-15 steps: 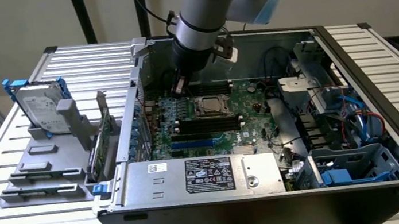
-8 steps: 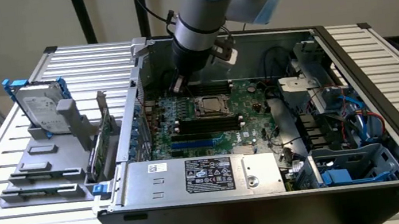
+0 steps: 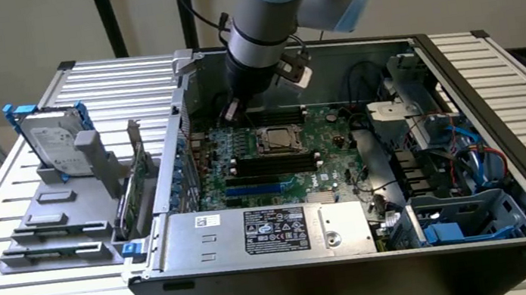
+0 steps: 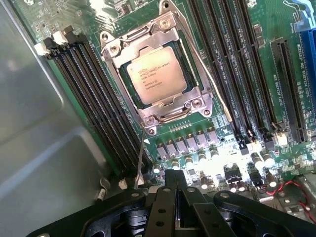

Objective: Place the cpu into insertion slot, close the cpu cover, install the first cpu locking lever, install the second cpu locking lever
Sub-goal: 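Install the first cpu locking lever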

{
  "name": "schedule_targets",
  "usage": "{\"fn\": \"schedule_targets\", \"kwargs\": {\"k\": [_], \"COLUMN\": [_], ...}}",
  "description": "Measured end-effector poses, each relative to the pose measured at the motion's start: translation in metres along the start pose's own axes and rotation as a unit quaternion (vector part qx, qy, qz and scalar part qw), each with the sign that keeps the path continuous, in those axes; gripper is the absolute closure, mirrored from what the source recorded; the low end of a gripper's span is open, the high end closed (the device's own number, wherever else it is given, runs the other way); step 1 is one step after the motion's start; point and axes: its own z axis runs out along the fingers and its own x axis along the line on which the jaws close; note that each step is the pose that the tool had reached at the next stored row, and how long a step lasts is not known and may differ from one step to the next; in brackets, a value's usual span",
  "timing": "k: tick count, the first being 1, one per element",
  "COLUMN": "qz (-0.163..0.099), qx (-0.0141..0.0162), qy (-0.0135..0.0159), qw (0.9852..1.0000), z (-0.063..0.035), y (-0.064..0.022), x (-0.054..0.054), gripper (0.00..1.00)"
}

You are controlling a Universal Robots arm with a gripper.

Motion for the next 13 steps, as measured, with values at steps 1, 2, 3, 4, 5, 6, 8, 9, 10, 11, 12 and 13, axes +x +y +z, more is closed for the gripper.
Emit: {"fn": "schedule_targets", "kwargs": {"k": [1,2,3,4,5,6,8,9,10,11,12,13], "qz": [0.0,0.001,0.001,0.001,0.001,0.003,0.009,0.013,0.019,0.025,0.031,0.038], "qx": [0.0011,0.0025,0.0039,0.0056,0.0069,0.008,0.0086,0.0084,0.0079,0.0071,0.0062,0.0053], "qy": [0.0009,0.0022,0.0044,0.0071,0.0098,0.0127,0.0182,0.0207,0.023,0.0256,0.028,0.0306], "qw": [1.0,1.0,1.0,1.0,0.9999,0.9999,0.9998,0.9997,0.9995,0.9993,0.9991,0.9988], "z": [0.0001,0.0001,0.0,-0.0001,-0.0002,-0.0002,-0.0003,-0.0004,-0.0004,-0.0004,-0.0004,-0.0004], "y": [-0.0012,-0.0026,-0.0042,-0.0058,-0.0072,-0.0082,-0.0095,-0.0098,-0.0099,-0.0099,-0.0099,-0.0099], "x": [-0.0009,-0.0019,-0.003,-0.004,-0.0047,-0.0051,-0.0056,-0.0057,-0.0058,-0.0058,-0.0058,-0.0058], "gripper": [0.89,0.89,0.89,0.89,0.89,0.89,0.89,0.89,0.89,0.89,0.89,0.89]}}
